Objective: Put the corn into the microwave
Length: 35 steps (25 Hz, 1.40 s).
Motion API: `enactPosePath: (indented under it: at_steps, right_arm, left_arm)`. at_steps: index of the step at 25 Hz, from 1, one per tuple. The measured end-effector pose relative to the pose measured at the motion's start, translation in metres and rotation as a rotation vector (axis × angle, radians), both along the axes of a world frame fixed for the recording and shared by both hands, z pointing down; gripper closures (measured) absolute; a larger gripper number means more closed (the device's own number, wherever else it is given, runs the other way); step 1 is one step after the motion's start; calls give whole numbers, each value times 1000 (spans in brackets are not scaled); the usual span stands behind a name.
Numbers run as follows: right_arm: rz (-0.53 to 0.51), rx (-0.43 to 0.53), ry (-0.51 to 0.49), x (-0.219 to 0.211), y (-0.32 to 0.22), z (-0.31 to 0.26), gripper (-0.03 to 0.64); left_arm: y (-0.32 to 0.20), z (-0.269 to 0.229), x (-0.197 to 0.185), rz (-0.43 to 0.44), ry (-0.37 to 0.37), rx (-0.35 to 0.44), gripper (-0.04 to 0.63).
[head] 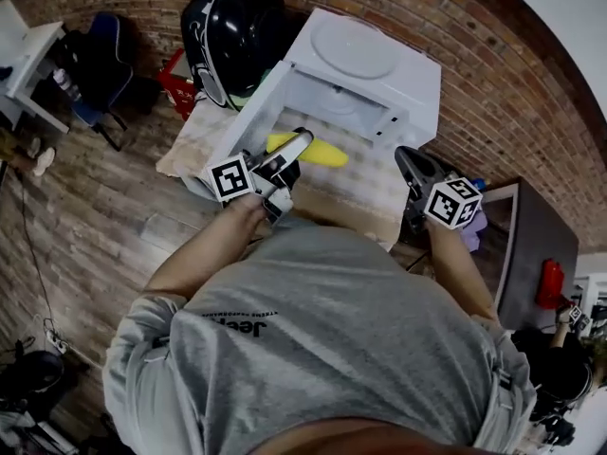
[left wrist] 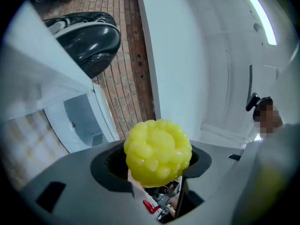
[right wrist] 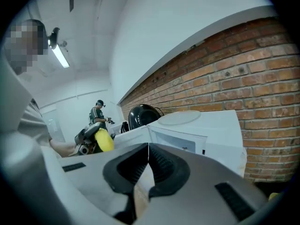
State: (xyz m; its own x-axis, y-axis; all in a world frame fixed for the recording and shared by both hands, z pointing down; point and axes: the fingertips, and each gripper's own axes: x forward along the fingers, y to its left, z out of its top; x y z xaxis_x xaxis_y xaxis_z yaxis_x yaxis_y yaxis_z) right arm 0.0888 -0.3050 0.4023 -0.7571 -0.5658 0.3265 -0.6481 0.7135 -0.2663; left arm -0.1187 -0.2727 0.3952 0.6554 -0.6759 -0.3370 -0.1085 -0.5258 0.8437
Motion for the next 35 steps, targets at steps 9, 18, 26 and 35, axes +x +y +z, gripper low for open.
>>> enactPosePath:
  at_steps: [9,18,26,35]
  right_arm:
    - [-83,-43,-45,87,8,60,598]
    - [-65,-14,-122,43,-6,101,598]
    - [-84,37,-102,22,-28,148,598]
    - [-131,56,-100,-17,-40,186,598]
  left_arm:
    - [-21,55,74,-167,-79,-151,328]
    - [-75,91,56,-184,-170,-165,328]
    - [-121,145,65,-218,-175,-147,328]
    - [-180,174,46,-288,-250,-109,328]
